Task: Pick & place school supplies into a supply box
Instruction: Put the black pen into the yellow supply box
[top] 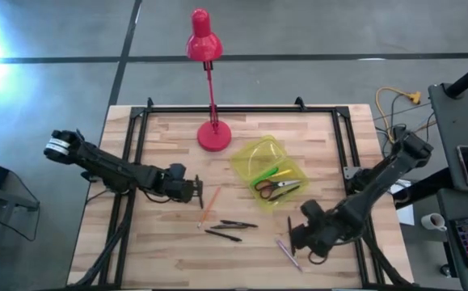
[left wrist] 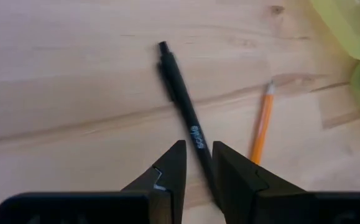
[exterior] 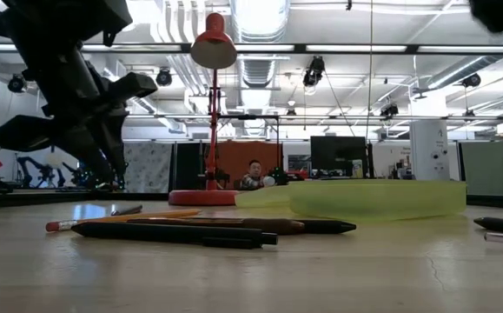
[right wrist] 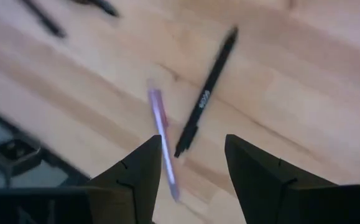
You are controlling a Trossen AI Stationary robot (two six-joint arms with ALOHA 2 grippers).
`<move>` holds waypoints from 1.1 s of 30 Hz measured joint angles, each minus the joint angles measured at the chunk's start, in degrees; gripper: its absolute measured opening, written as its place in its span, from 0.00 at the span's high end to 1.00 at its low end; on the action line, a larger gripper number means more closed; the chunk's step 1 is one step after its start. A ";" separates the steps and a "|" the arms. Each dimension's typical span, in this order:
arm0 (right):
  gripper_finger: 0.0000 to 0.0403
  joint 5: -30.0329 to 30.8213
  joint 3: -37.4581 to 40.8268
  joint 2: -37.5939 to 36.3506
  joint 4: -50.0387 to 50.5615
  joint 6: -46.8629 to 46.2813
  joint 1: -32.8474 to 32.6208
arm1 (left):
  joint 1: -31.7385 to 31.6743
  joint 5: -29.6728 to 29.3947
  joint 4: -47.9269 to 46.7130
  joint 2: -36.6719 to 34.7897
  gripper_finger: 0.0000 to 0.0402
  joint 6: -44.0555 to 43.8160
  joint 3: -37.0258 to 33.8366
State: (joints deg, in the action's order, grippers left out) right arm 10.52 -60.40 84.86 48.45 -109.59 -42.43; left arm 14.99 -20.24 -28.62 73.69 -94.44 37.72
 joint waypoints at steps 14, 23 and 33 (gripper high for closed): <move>0.64 -5.55 -5.49 19.80 -1.58 -11.71 2.93 | -0.13 -1.19 -0.29 0.00 0.84 4.40 -0.05; 0.81 -4.52 -7.41 27.38 -0.45 -11.09 3.75 | -0.16 -1.10 -0.27 0.02 0.84 8.04 -0.05; 0.96 -1.90 -7.84 22.57 12.83 -10.20 0.54 | 0.08 -0.66 -0.29 0.02 0.84 8.67 -0.05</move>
State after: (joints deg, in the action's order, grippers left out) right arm 8.62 -68.24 107.43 61.28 -119.79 -41.89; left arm 15.07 -20.91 -28.90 73.71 -85.78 37.67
